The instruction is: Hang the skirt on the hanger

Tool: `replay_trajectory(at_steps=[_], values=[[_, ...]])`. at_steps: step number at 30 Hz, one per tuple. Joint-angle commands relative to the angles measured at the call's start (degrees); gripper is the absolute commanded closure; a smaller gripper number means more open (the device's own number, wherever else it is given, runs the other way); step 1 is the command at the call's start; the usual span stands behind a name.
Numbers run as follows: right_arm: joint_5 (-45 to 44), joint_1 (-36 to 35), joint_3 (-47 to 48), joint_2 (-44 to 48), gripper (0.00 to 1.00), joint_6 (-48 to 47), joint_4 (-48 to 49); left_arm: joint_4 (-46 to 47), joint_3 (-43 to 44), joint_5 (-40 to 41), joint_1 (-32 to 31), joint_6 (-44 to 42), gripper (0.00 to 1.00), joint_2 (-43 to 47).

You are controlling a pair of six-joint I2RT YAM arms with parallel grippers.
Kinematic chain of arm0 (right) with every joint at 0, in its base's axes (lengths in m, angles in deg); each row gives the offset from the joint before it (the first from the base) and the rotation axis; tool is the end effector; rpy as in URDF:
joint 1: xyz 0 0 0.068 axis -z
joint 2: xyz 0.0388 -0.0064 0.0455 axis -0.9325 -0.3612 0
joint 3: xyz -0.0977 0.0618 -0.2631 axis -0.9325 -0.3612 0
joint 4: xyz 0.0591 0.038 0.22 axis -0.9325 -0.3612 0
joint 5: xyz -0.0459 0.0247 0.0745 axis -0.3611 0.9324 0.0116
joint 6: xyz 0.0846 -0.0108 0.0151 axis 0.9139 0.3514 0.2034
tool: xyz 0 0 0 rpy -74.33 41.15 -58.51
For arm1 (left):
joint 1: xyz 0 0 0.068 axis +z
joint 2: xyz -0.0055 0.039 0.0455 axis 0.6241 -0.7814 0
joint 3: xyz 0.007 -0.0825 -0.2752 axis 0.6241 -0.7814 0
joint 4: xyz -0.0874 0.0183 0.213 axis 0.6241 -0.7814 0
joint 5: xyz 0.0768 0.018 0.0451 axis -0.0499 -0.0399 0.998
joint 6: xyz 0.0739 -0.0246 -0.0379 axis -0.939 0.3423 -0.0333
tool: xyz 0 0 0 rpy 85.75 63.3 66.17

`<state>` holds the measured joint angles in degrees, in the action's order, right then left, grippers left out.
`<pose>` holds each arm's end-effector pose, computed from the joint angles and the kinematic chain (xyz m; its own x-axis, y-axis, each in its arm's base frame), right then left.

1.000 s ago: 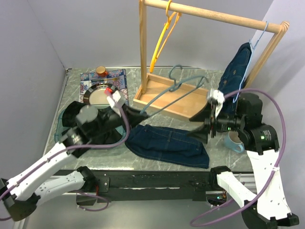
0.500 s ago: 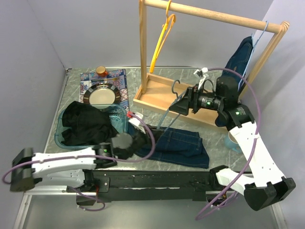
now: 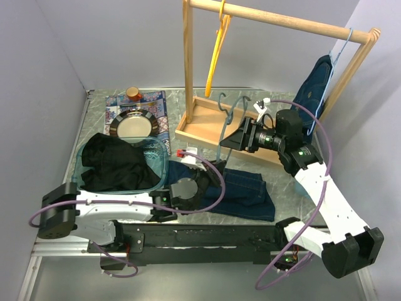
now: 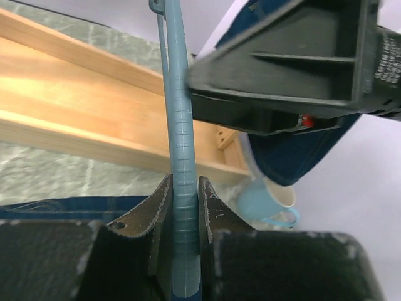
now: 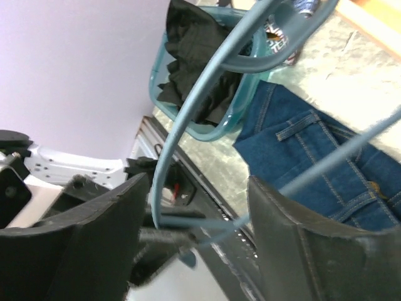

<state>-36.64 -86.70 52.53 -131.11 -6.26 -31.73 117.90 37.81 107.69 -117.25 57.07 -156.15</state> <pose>0.1921 0.1155 0.3669 -0.7516 0.2113 -0.6248 -0.4723 0.4888 0.7335 0.1138 -0.2722 0.3397 -0.2634 -0.5263 -0.8085 0.4172 0.6935 -0.5874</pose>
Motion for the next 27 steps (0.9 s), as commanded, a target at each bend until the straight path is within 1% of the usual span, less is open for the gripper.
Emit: replay_trajectory(at_steps=[1, 2, 4, 5, 7, 8, 10, 11, 13, 14, 16, 17, 18, 19, 20, 21, 22, 23, 24, 25, 26, 27], values=[[2.49, -0.33, 0.0, 0.53, 0.34, 3.91, 6.46, 5.48, 4.25, -0.05, -1.61, 0.98, 0.99, -3.2], [3.71, -0.33, -0.78, 0.61, 0.4, 4.26, 7.08, 5.56, 4.6, 0.03, -1.87, 1.15, 0.99, -3.64], [4.16, -0.33, -1.58, 0.7, 0.46, 5.31, 8.66, 6.0, 5.48, -0.41, -2.23, 0.63, 0.99, -4.96], [5.03, -0.33, -2.63, 1.05, 0.55, 6.01, 9.37, 6.01, 5.83, -0.41, -2.32, 0.54, 0.99, -5.31], [5.66, -0.33, -3.51, 1.49, 0.68, 6.54, 10.86, 6.09, 6.71, -0.93, -2.58, 0.1, 0.99, -6.19], [5.92, -0.33, -4.21, 1.67, 0.81, 7.07, 11.22, 6.01, 6.89, -1.11, -2.58, 0.01, 0.99, -6.45], [6.53, -0.15, -4.66, 2.02, 0.91, 7.42, 12.0, 6.62, 6.81, -2.07, -2.58, -0.69, 0.99, -6.72], [7.15, 0.55, -5.53, 2.19, 1.0, 8.21, 12.53, 7.23, 6.54, -3.91, -2.58, -1.39, 0.99, -6.54], [8.73, 1.6, -6.41, 2.98, 1.0, 9.09, 13.94, 8.47, 5.49, -7.07, -2.58, -5.51, 0.97, -5.4], [9.17, 2.04, -6.85, 3.25, 1.0, 9.1, 13.94, 7.6, 5.05, -10.83, -2.58, -6.48, 0.81, -4.53], [10.74, 3.27, -7.12, 4.73, 1.0, 8.75, 13.77, 4.53, 2.86, -15.68, -2.58, -12.27, 0.57, -0.67], [11.63, 3.54, -7.56, 5.27, 1.0, 7.7, 13.68, 3.03, 1.81, -17.97, -2.58, -13.94, 0.31, 1.35], [13.03, 3.98, -7.91, 5.79, 1.0, 6.99, 13.85, 1.97, -0.99, -22.25, -2.58, -18.49, 0.22, 5.72], [14.69, 4.16, -8.26, 6.84, 1.0, 6.38, 14.03, -1.61, -2.41, -23.77, -2.49, -20.62, 0.14, 8.29], [16.45, 4.24, -9.83, 7.38, 1.0, 4.81, 14.29, -3.82, -3.64, -25.01, -2.32, -22.56, 0.01, 10.92], [18.38, 4.33, -10.98, 7.64, 1.0, 4.01, 15.51, -7.58, -5.05, -28.06, -1.36, -26.4, 0.01, 15.91], [19.71, 4.33, -12.21, 8.17, 1.0, 4.0, 17.61, -11.62, -5.06, -29.05, -0.74, -28.44, 0.01, 18.31], [23.11, 4.42, -15.0, 8.35, 1.0, 4.09, 19.38, -20.36, -4.89, -29.93, -0.04, -30.73, 0.03, 20.51], [25.85, 4.42, -16.42, 8.43, 1.0, 4.0, 21.92, -24.1, -4.71, -30.46, 0.84, -37.54, 0.03, 24.53], [27.79, 4.33, -17.92, 8.26, 1.0, 4.0, 24.73, -27.19, -4.88, -30.12, 1.02, -40.82, 0.03, 26.75], [30.85, 4.25, -18.19, 8.0, 1.0, 2.0, 25.02, -32.26, -4.97, -30.47, 1.37, -43.9, 0.03, 31.21], [33.41, 4.16, -18.02, 7.56, 1.0, -0.37, 24.93, -35.62, -5.76, -31.6, 1.9, -52.2, 0.03, 33.6]])
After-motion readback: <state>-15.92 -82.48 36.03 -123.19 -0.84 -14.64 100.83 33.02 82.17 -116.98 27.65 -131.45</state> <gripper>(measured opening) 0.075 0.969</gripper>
